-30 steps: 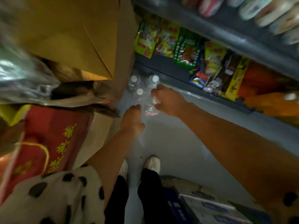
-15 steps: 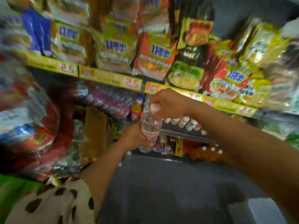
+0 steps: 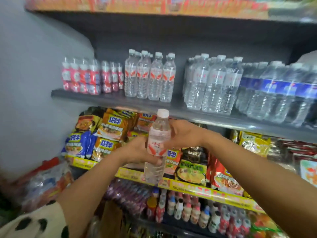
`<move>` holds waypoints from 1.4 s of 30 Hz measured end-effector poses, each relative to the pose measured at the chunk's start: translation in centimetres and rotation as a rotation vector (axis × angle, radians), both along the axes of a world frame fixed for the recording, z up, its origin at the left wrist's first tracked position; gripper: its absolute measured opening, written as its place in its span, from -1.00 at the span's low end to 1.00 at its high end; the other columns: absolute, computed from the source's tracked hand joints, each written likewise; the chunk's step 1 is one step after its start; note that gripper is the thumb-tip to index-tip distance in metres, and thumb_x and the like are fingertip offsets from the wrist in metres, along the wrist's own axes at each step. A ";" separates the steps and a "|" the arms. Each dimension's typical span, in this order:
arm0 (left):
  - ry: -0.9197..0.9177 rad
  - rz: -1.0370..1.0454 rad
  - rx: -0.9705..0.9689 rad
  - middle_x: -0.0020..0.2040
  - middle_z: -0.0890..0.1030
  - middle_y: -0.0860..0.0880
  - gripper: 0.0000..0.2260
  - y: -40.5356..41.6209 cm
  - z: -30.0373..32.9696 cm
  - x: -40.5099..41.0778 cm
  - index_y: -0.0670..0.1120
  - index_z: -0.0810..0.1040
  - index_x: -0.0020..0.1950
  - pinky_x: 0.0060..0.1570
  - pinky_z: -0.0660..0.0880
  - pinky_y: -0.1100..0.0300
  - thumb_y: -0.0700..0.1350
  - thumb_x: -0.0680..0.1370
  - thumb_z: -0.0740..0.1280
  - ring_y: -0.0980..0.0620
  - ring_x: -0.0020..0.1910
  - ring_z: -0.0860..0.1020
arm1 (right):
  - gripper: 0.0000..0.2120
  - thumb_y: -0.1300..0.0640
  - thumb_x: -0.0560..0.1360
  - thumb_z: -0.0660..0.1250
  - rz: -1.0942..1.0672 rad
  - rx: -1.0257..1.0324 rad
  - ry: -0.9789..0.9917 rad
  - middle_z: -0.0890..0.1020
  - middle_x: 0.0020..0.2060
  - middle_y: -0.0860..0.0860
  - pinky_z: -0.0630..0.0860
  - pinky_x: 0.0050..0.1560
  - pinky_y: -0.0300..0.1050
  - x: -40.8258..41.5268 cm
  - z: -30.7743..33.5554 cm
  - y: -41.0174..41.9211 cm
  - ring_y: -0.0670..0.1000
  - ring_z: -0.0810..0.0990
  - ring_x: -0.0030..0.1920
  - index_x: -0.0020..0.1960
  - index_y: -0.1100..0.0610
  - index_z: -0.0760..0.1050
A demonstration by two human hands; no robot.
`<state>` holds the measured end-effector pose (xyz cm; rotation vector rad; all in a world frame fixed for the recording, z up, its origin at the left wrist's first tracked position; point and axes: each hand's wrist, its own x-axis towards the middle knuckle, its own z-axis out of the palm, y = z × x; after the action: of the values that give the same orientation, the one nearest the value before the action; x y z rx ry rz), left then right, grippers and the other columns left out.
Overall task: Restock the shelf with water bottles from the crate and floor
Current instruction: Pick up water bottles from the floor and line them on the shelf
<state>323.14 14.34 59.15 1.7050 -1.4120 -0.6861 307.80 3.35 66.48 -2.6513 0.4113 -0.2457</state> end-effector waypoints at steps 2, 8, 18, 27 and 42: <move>0.001 0.009 -0.014 -0.10 0.70 0.01 -0.64 0.3 2.5 0.7 -0.11 0.62 0.09 -0.14 0.60 0.21 -0.26 0.33 0.57 0.16 -0.15 0.65 | -0.70 0.11 0.38 0.52 -0.011 0.019 -0.053 0.69 -0.08 -0.06 0.59 0.02 -0.16 1.3 2.1 -0.1 -0.09 0.66 -0.10 0.08 0.07 0.57; 0.004 0.086 -0.098 -0.06 0.71 0.06 -0.61 0.1 9.1 5.4 -0.02 0.60 0.10 0.01 0.61 0.10 -0.24 0.34 0.57 0.10 -0.04 0.67 | -0.84 0.07 0.37 0.52 -0.008 -0.061 -0.169 0.67 -0.24 -0.08 0.58 -0.16 -0.18 6.5 8.7 -0.5 -0.13 0.64 -0.22 -0.15 0.01 0.53; -0.096 0.200 -0.254 -0.18 0.67 0.06 -0.75 -5.0 19.4 18.2 -0.08 0.58 -0.03 -0.36 0.53 0.38 -0.29 0.37 0.53 0.24 -0.28 0.65 | -0.69 -0.02 0.34 0.51 -0.150 -0.126 -0.379 0.70 -0.20 0.07 0.66 -0.14 0.03 21.1 17.5 -6.2 0.00 0.70 -0.26 -0.04 0.16 0.60; -0.137 0.231 -0.191 -0.12 0.70 -0.02 -0.72 -12.5 18.6 27.4 -0.12 0.62 -0.02 -0.12 0.57 0.21 -0.23 0.32 0.58 0.05 -0.12 0.66 | -0.89 0.11 0.38 0.51 -0.198 -0.029 -0.368 0.65 -0.34 -0.10 0.48 -0.37 -0.30 29.3 16.5 -12.2 -0.20 0.61 -0.40 -0.16 0.06 0.58; -0.037 0.145 -0.113 -0.02 0.66 -0.01 -0.74 -13.6 16.9 28.9 -0.05 0.55 -0.04 0.06 0.57 0.16 -0.29 0.39 0.52 0.01 0.06 0.61 | -0.73 -0.02 0.43 0.46 -0.229 -0.013 -0.138 0.66 -0.12 0.04 0.64 -0.10 -0.10 30.6 15.6 -13.1 -0.01 0.67 -0.24 0.02 0.13 0.55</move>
<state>352.05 0.72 76.09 1.7189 -1.3113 -0.4884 338.37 -9.71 82.06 -2.5783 0.6689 -0.5007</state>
